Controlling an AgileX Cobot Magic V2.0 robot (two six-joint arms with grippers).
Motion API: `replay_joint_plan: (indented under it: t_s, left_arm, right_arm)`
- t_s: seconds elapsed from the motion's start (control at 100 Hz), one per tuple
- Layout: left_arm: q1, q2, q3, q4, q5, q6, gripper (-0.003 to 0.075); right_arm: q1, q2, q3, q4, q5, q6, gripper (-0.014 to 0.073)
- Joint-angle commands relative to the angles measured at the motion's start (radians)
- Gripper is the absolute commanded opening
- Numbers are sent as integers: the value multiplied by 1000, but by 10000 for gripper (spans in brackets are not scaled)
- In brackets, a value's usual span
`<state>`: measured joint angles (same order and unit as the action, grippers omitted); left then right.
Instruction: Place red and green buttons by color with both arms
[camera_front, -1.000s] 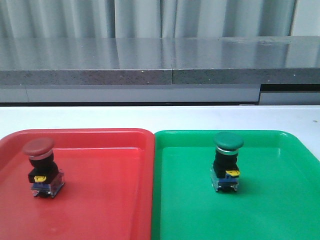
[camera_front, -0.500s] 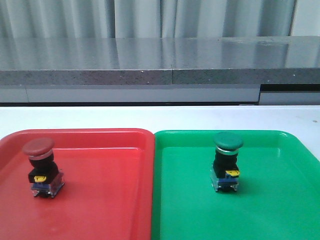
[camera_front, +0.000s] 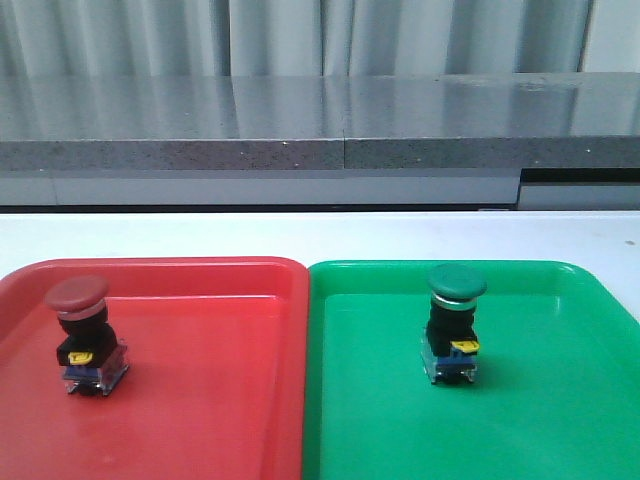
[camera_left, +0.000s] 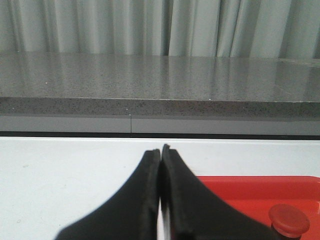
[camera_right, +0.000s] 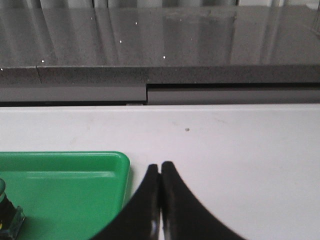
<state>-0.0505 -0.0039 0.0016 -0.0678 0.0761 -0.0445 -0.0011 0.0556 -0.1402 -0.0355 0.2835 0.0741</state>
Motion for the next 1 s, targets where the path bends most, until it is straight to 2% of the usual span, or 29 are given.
replay_joint_plan:
  t_s: [0.0,0.32,0.99]
  left_arm:
    - [6,-32,12,-7,-76,-9,-20]
    - [6,-32,12,-7,-76,-9,-20]
    - [6,-32,12,-7,-76,-9,-20]
  right_arm:
    - [-5,-42,0,-14,-108,-11,-63]
    - [-5,-88,151,-11,-350,-11,-63]
    - [-5,-88,149,-12,-313,-11,-63]
